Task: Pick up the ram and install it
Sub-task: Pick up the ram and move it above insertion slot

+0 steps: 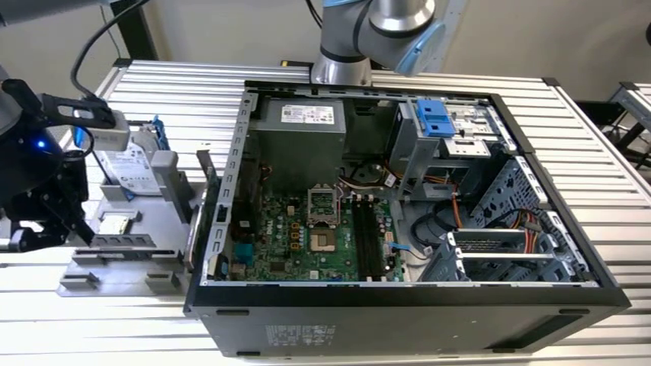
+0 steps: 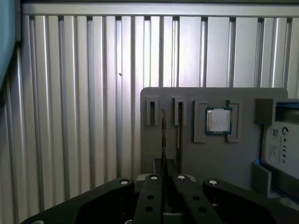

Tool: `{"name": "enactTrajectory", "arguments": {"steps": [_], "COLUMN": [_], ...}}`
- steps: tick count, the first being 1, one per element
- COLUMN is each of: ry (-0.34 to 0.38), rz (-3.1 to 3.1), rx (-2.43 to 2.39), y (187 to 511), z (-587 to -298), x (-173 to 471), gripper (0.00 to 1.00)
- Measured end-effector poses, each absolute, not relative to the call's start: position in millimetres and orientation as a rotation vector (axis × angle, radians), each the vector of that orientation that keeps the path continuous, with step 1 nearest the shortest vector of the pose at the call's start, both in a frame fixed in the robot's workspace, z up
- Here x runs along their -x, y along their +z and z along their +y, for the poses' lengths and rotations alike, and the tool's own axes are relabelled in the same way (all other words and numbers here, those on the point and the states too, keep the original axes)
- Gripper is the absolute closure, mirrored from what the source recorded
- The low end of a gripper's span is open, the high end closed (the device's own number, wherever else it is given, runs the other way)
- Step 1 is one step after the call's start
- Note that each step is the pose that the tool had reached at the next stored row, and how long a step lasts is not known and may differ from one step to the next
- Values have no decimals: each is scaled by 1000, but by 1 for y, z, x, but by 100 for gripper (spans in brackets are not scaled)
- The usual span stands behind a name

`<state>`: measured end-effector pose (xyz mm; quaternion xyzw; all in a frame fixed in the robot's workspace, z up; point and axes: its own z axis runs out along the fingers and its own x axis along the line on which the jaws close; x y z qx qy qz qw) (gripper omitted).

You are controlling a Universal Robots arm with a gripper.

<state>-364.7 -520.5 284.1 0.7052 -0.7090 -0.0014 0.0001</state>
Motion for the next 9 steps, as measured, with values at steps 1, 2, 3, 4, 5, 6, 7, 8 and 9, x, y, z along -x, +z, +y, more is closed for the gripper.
{"name": "enactTrajectory", "arguments": {"steps": [1,2,3,4,5,6,7,8,9], "ry": [-4,-4,-4,-4,-4,-4,-4,-4,-4], "rz": [-2228,-2227,-2227,-2228,-2227,-2227,-2227,-2227,-2227], "rx": [-2215,-2215,-2215,-2215,-2215,-2215,-2215,-2215,-2215], "y": [285,286,288,289,290,292,293,294,296], "z": [-520,-519,-519,-518,-517,-515,-514,-514,-513], "x": [365,365,365,365,365,365,365,365,365], "gripper": [100,100,100,100,100,100,100,100,100]}}
